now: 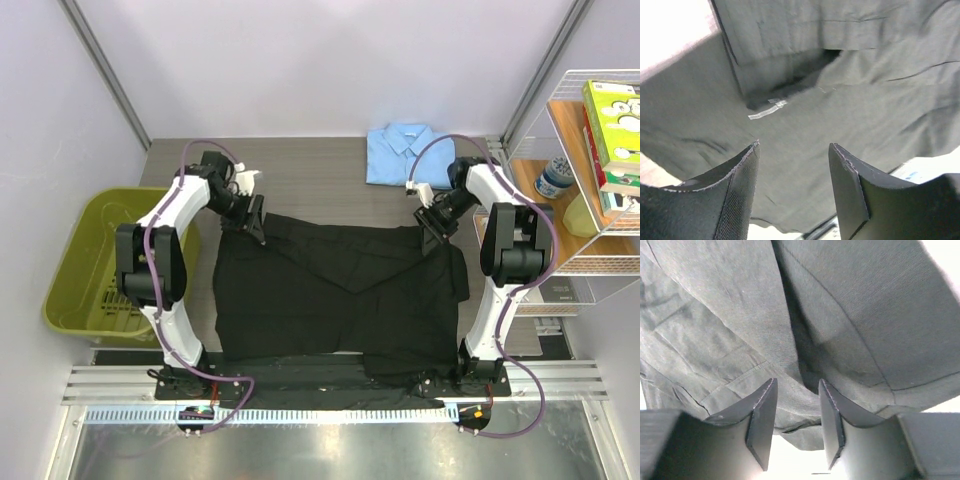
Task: Fold and stack the long sleeve shirts
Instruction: Fold the shirt
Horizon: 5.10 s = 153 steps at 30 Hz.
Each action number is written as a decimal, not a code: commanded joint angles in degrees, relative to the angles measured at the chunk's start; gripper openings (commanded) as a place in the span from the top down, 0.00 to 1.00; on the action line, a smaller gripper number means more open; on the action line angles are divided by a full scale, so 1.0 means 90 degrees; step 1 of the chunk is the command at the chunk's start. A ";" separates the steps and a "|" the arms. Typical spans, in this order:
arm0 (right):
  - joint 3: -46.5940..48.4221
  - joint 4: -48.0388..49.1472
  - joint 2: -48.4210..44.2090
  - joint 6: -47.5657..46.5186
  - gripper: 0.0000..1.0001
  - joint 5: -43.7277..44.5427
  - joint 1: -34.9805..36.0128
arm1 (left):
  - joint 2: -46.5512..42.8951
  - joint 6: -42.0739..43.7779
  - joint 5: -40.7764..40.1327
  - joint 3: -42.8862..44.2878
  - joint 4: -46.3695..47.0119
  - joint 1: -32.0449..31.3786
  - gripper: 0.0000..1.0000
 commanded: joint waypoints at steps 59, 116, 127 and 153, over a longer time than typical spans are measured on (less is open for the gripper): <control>0.1148 -0.1369 0.0418 -0.0478 0.67 -0.0046 0.0496 | -0.0434 0.0677 0.0003 -0.0341 -0.1052 -0.0015 0.55; 0.1332 -0.0782 -0.0830 0.0123 0.36 0.0151 0.0135 | -0.0343 0.1368 0.0538 0.0644 -0.0165 -0.0814 0.45; -0.2921 -0.1098 -0.4208 -0.2352 0.31 0.0421 -0.0041 | -0.3293 0.3068 0.0600 -0.3110 0.0003 -0.1060 0.40; -0.4613 0.0650 -0.4738 -0.0830 0.70 0.1886 0.1248 | -0.4253 0.4446 -0.1255 -0.5203 0.0989 -0.1596 0.48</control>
